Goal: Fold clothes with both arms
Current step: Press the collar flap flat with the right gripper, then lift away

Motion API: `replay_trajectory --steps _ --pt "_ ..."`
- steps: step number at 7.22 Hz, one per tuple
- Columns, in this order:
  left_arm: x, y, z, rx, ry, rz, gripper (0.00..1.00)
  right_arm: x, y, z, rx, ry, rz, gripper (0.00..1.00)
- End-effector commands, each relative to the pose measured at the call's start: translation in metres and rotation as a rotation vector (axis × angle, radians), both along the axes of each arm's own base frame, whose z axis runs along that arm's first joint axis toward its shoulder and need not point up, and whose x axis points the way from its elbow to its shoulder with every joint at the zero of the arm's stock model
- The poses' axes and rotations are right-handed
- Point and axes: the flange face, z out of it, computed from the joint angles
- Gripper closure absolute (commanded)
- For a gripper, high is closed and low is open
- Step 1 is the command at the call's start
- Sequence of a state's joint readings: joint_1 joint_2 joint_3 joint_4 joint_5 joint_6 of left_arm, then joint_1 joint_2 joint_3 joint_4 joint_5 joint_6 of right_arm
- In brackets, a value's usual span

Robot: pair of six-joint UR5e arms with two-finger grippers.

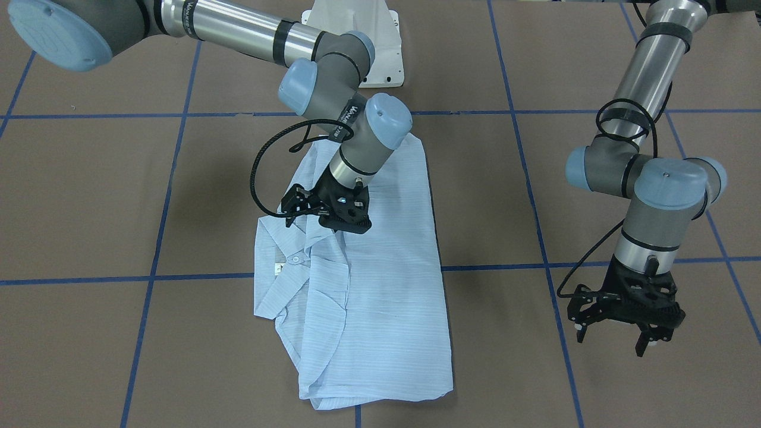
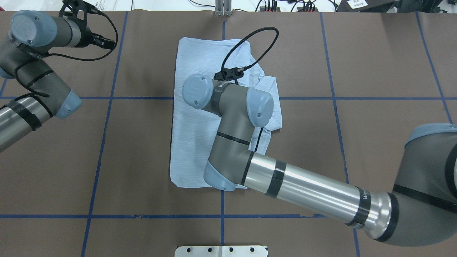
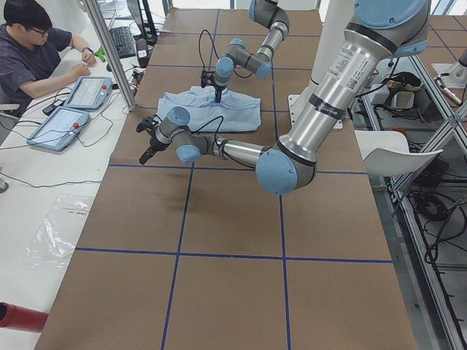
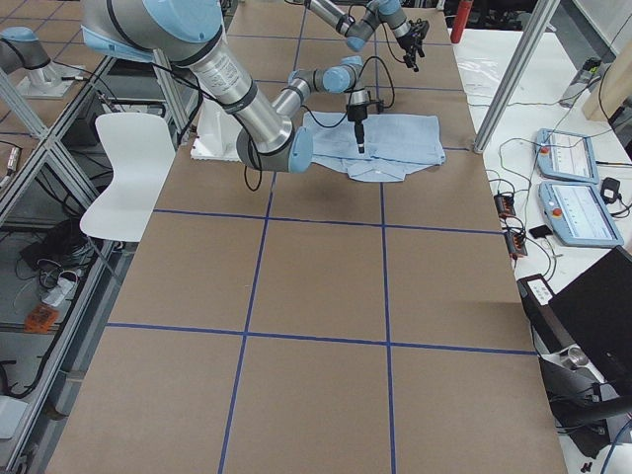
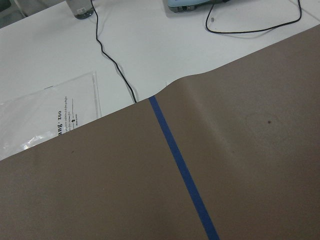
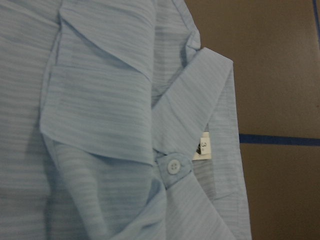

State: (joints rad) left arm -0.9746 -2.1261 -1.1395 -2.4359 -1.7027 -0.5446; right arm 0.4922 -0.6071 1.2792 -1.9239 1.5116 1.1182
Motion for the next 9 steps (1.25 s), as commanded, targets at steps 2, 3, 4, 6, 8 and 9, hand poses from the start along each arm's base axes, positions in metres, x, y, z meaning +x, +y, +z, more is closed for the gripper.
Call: replay_trajectory --steps 2,3,4,6,8,9 --pt "0.002 0.001 0.001 -0.002 0.0 0.003 0.0 0.126 0.02 0.066 0.019 0.071 -0.098 0.0" --pt "0.003 0.001 0.0 0.0 0.003 0.004 0.0 0.144 0.027 0.103 0.023 0.113 -0.109 0.0" --pt "0.003 0.001 0.0 0.001 0.002 0.005 0.0 0.151 0.025 0.11 0.028 0.125 -0.103 0.0" --pt "0.004 0.006 -0.015 0.005 0.034 0.04 0.0 0.166 0.032 0.08 0.125 -0.045 -0.096 0.0" --pt "-0.004 0.038 -0.023 0.003 0.103 0.112 0.0 0.206 0.05 0.059 0.152 -0.285 -0.104 0.0" --pt "-0.012 0.064 -0.04 -0.055 0.218 0.131 0.0 0.226 0.066 0.052 0.166 -0.381 -0.062 0.0"
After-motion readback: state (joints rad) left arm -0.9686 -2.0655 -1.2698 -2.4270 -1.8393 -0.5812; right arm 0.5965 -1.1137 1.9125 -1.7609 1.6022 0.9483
